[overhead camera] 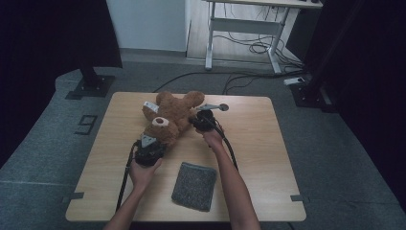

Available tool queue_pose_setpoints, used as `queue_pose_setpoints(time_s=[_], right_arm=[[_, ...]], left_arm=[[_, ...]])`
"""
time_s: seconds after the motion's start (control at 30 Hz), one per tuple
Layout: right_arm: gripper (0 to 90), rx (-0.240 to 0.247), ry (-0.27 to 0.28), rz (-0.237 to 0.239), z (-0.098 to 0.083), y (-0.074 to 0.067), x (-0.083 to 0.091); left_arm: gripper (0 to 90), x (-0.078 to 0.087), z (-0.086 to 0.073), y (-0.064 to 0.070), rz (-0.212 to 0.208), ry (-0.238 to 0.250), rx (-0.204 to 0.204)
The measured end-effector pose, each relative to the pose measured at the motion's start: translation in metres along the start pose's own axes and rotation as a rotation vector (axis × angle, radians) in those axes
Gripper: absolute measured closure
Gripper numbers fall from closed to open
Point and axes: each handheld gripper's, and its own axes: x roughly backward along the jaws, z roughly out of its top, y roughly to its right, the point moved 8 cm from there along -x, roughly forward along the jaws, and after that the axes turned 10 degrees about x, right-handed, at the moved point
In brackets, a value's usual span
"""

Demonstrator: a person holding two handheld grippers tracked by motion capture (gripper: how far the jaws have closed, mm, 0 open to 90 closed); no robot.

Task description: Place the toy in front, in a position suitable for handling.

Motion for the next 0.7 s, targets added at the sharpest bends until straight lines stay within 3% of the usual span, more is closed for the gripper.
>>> queue_pose_setpoints(time_s=[0.03,0.1,0.13,0.27,0.47,0.7], right_arm=[[90.0,0.005,0.003,0.01,0.0,-0.001,0.001],[90.0,0.008,0.001,0.011,0.0,-0.001,0.001],[90.0,0.006,0.003,0.013,0.0,-0.002,0.002],[90.0,0.011,0.004,0.015,0.0,-0.002,0.003],[90.0,0.014,0.003,0.014,0.001,-0.003,0.004],[90.0,0.005,0.002,0.033,0.001,-0.005,0.005]], left_arm=[[57.0,0.002,0.001,0.001,0.015,0.02,-0.005],[48.4,0.003,0.002,0.002,0.025,0.033,-0.013],[42.5,0.003,0.004,0.004,0.055,0.052,-0.039],[26.6,-0.002,0.004,0.007,0.081,0.044,-0.053],[21.3,-0.014,0.006,0.012,0.122,0.054,-0.045],[20.7,-0.022,0.006,0.011,0.217,0.072,-0.057]])
